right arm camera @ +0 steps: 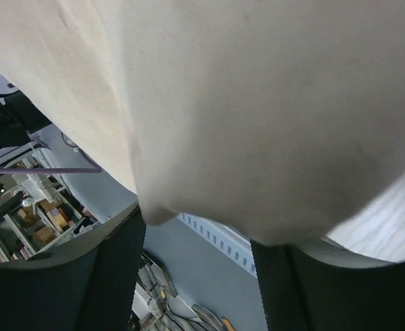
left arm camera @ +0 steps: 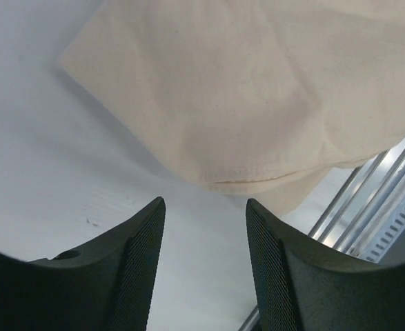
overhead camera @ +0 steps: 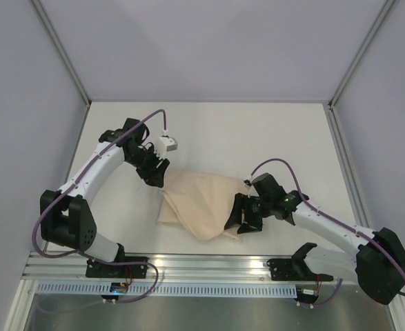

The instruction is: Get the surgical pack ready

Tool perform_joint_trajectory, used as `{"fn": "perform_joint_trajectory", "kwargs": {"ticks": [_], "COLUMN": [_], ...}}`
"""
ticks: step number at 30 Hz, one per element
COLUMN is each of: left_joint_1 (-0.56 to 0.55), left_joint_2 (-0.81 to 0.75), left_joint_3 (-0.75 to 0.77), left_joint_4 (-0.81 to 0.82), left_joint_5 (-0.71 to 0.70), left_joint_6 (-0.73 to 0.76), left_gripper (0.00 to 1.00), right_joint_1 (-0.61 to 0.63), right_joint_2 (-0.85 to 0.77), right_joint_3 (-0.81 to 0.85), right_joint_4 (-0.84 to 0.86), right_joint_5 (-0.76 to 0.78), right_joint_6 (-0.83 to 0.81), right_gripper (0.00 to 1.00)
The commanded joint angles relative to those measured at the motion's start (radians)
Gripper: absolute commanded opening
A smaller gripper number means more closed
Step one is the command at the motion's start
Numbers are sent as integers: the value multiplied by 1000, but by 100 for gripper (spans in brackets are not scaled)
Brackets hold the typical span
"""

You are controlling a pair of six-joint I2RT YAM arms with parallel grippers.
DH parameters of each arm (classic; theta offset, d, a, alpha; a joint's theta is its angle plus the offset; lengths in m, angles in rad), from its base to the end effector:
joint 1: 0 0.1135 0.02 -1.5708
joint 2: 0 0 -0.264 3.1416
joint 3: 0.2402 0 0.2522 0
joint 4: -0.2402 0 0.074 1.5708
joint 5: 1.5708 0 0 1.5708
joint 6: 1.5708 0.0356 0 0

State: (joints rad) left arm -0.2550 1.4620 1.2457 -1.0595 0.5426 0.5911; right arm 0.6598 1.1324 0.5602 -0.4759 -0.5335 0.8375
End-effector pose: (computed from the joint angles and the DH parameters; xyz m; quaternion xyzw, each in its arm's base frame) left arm 0.2603 -0.0869 0.2820 0.4271 0.8528 -0.2377 0.1839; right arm 0.1458 0.1360 0.1797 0.0149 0.9342 0.3562 0.0093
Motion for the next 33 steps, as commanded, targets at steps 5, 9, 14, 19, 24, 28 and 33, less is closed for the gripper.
{"fn": "perform_joint_trajectory", "kwargs": {"ticks": [5,9,14,19,24,28,33], "left_joint_1": [-6,-6,-6,-7,-13,-13,-13], "left_joint_2": [122,181,236,222,221,224,230], "left_joint_3": [23,52,43,-18,-49,-61,-71], "left_joint_4": [131,165,174,199,201,202,220], "left_joint_5": [-107,-116,-80,-30,-29,-17,-27], "left_joint_6": [-272,-312,-317,-274,-249,-238,-237], "left_gripper": [62,62,62,57,41,21,0], "right_joint_1": [-3,-43,-120,-184,-183,-184,-193], "right_joint_2": [-128,-128,-92,-42,66,96,125], "right_joint_3": [96,145,211,165,109,63,1], "right_joint_4": [-289,-355,-325,-71,134,158,284], "right_joint_5": [176,242,283,264,213,273,268], "right_joint_6": [-101,-129,-164,-130,-103,-139,-152], "right_gripper": [70,73,74,74,66,48,22]}}
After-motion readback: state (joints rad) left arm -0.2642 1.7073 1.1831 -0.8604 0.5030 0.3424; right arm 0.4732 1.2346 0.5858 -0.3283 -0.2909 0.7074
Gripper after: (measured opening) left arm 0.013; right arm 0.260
